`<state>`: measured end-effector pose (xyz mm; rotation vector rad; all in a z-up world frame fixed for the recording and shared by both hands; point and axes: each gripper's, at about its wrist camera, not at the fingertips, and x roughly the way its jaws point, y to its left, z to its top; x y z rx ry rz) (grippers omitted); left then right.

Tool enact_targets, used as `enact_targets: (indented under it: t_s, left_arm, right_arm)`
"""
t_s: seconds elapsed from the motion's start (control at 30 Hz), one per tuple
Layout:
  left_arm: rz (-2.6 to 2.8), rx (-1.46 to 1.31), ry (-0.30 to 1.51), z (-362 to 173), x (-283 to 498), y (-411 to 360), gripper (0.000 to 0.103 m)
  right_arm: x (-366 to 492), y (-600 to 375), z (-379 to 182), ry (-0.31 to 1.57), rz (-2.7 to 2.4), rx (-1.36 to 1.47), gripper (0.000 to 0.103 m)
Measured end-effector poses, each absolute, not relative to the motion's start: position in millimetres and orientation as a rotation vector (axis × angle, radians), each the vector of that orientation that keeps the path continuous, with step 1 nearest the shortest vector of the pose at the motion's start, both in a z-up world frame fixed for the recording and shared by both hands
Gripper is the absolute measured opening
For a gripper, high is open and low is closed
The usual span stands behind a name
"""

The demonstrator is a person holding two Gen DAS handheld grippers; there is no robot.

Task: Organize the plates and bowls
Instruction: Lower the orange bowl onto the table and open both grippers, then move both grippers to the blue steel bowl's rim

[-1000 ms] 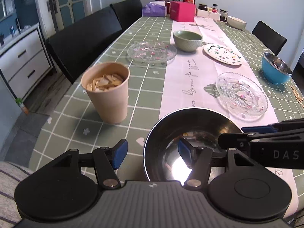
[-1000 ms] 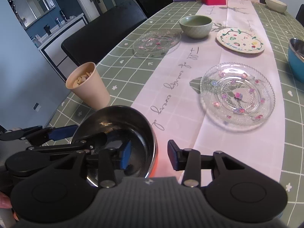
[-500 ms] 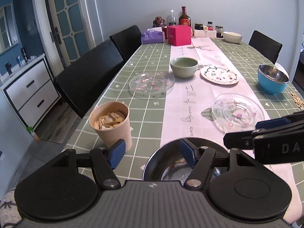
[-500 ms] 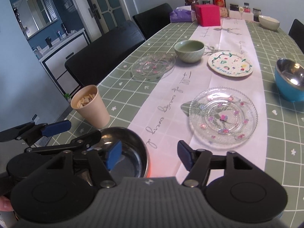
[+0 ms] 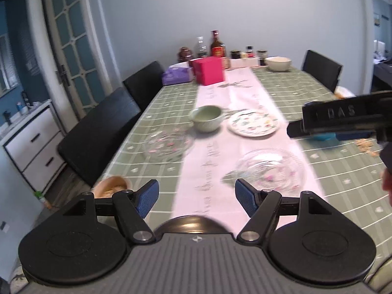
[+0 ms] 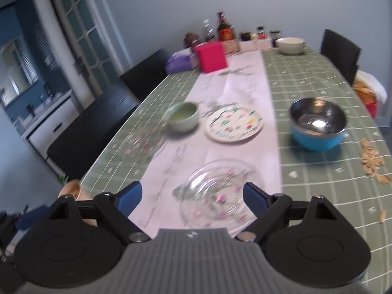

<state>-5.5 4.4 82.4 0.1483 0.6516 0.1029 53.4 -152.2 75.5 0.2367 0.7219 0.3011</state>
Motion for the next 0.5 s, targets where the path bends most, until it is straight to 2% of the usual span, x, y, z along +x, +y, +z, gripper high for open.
enact_targets:
  t_s: [0.3, 0.5]
  left_arm:
    - [0.072, 0.123, 0.638, 95, 24, -66, 0.086]
    - [0.073, 0.073, 0.652, 93, 59, -105, 0.086]
  right_arm:
    - [66, -225, 97, 0.647, 0.202, 0.395, 0.09]
    - [90, -253, 121, 0.594, 0.136, 0.309, 0.094]
